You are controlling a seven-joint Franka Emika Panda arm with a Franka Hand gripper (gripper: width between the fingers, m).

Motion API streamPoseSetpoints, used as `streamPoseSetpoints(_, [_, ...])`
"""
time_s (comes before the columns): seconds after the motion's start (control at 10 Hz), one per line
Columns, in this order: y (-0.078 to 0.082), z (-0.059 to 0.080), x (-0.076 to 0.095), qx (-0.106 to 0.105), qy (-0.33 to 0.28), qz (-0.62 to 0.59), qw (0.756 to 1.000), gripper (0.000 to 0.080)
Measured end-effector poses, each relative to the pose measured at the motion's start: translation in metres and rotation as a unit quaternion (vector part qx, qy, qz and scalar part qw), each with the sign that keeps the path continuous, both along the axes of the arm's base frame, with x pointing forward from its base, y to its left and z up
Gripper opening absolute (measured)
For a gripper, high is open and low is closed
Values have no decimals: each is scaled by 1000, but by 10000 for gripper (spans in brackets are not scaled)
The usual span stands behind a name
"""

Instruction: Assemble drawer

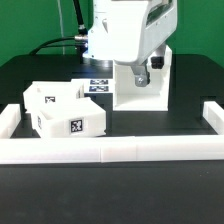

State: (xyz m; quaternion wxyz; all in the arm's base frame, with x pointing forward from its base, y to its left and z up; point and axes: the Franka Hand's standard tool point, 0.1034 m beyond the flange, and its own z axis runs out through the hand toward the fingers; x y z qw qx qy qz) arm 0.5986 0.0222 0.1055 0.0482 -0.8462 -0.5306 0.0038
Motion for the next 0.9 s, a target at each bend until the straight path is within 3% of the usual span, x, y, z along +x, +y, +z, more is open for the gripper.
streamPoseSetpoints(0.5, [-1,2,0,-2,0,0,1000,650])
streamPoseSetpoints(0.6, [-1,10,-5,-4,-2,-1,1000,650])
streamPoseSetpoints(0.9, [2,12,-45,-12,6,-56,998,650])
